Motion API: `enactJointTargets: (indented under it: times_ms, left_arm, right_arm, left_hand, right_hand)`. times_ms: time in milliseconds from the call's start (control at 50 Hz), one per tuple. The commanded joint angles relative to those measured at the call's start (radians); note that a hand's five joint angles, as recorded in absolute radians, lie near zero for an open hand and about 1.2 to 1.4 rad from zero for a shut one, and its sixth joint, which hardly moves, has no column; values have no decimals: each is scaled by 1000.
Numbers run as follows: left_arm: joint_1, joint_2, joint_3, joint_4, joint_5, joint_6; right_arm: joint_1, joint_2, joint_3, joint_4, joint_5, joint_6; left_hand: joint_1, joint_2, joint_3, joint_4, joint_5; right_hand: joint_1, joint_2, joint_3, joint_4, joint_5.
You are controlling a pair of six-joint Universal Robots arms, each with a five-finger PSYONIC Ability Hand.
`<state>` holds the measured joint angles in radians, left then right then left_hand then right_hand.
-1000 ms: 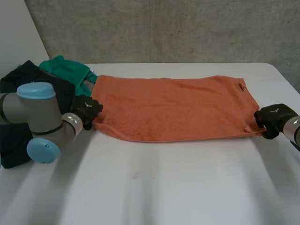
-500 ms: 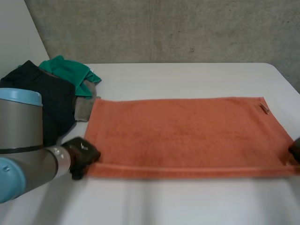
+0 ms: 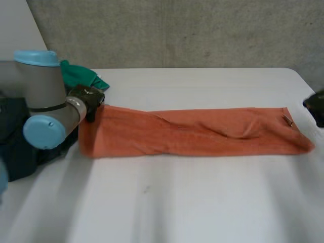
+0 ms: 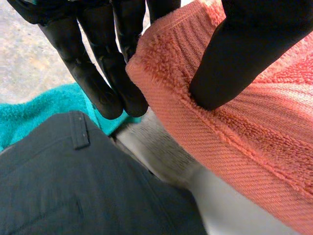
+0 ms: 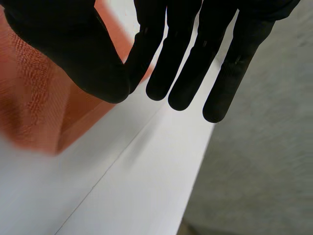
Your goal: Fold the laundry.
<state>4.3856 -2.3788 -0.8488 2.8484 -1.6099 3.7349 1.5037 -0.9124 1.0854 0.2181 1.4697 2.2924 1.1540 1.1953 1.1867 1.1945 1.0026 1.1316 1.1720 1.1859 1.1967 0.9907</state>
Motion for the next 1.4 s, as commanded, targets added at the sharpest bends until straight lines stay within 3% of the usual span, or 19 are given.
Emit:
enactJointTargets:
  times_ms: [20, 120, 180, 220, 260, 340, 400, 480, 640, 800, 920, 960, 1080, 1140, 1200, 1280, 1340, 1400]
  left_arm:
    - [-15, -172, 229, -3, -10, -9]
    - [-28, -250, 323, -4, -12, 0]
    - [-34, -247, 321, -15, -18, 3]
    - [-34, -221, 294, -29, -18, 2]
    - [-32, -197, 261, -32, -16, 2]
    - [-28, -108, 144, -17, 5, 2]
    - [-26, -54, 62, 17, 28, -3]
    - [-28, -7, -16, 69, 42, 2]
    - [-28, 30, -82, 106, 48, -3]
    - [-26, 50, -113, 104, 50, -6]
    - [-23, 55, -125, 104, 51, -7]
    - [-18, 52, -127, 108, 53, -9]
    - [-8, 26, -85, 126, 71, -10]
    - [-5, 12, -7, 155, 93, -13]
    - [-3, 4, 127, 210, 116, -23]
    - [11, 13, 310, 380, 119, -75]
    - [25, 29, 396, 531, 76, -160]
    - [31, 49, 399, 612, 12, -246]
  right_arm:
    - [64, 131, -148, -161, 29, 41]
    - [88, 220, -249, -171, 58, 44]
    - [93, 224, -272, -134, 57, 59]
    - [92, 204, -279, -73, 26, 88]
    - [85, 185, -279, -27, -24, 107]
    - [56, 153, -285, 101, -285, 105]
    - [30, 173, -306, 180, -414, 81]
    - [21, 229, -360, 275, -436, 24]
    - [26, 319, -438, 357, -439, -119]
    - [46, 355, -444, 293, -450, -58]
    - [52, 374, -446, 261, -448, -44]
    - [52, 385, -452, 254, -447, -45]
    - [46, 377, -512, 212, -410, -24]
    - [50, 356, -558, 111, -385, 48]
    - [56, 320, -599, -64, -309, 195]
    - [55, 238, -613, -432, -120, 444]
    - [53, 170, -595, -606, -40, 567]
    - [50, 116, -544, -606, -45, 621]
  left_hand:
    - [242, 201, 210, 202, 219]
    - [242, 201, 210, 202, 219]
    - [242, 201, 210, 202, 219]
    - [242, 201, 210, 202, 219]
    - [242, 201, 210, 202, 219]
    - [242, 201, 210, 202, 219]
    - [242, 201, 210, 202, 219]
    - [242, 201, 210, 202, 219]
    - [242, 201, 210, 202, 219]
    - [242, 201, 210, 202, 219]
    - [242, 201, 210, 202, 219]
    - [242, 201, 210, 202, 219]
    - [242, 201, 210, 202, 219]
    - [242, 201, 210, 202, 219]
    - [242, 201, 210, 202, 219]
    - [242, 201, 210, 202, 219]
    - [242, 201, 210, 202, 219]
    - [242, 201, 210, 202, 219]
  right_hand:
    - [265, 224, 210, 200, 231]
    - [265, 224, 210, 200, 231]
    - [-377, -417, -431, -442, -410]
    - [-464, -504, -518, -529, -497]
    - [-554, -595, -609, -619, -588]
    - [-605, -645, -659, -670, -638]
    - [-599, -639, -653, -664, -633]
    - [-596, -636, -650, -661, -630]
    - [-584, -625, -639, -649, -618]
    - [-479, -519, -533, -544, -512]
    - [-253, -293, -307, -318, -287]
    - [262, 222, 208, 197, 229]
    - [265, 224, 210, 200, 231]
    - [265, 224, 210, 200, 231]
    - [265, 224, 210, 200, 231]
    - [265, 224, 210, 200, 231]
    - [265, 224, 210, 200, 231]
    - [265, 224, 210, 200, 231]
